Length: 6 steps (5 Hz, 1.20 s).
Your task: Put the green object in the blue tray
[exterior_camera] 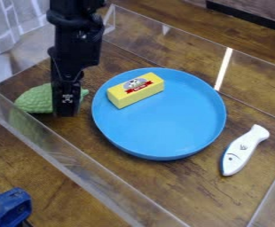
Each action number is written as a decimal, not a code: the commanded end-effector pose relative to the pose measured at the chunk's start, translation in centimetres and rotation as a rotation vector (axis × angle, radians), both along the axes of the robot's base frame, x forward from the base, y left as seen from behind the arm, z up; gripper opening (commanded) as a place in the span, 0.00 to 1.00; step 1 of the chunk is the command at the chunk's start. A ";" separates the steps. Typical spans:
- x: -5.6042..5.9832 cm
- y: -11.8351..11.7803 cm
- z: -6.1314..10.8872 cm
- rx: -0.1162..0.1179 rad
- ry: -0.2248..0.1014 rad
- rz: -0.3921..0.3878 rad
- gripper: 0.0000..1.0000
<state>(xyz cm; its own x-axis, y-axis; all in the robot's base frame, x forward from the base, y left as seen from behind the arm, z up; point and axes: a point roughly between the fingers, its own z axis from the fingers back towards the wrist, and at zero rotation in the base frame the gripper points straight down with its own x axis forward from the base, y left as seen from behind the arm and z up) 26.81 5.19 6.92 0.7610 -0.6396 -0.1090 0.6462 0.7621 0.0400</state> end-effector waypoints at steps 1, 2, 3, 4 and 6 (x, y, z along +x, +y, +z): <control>0.3 0.6 1.4 0.005 -0.068 0.033 1.00; 0.1 1.0 2.2 0.001 -0.097 0.067 1.00; 0.1 1.7 0.5 -0.005 -0.136 0.039 1.00; 0.2 2.4 -0.9 -0.014 -0.167 0.014 1.00; 0.1 2.8 -2.9 -0.002 -0.195 0.100 1.00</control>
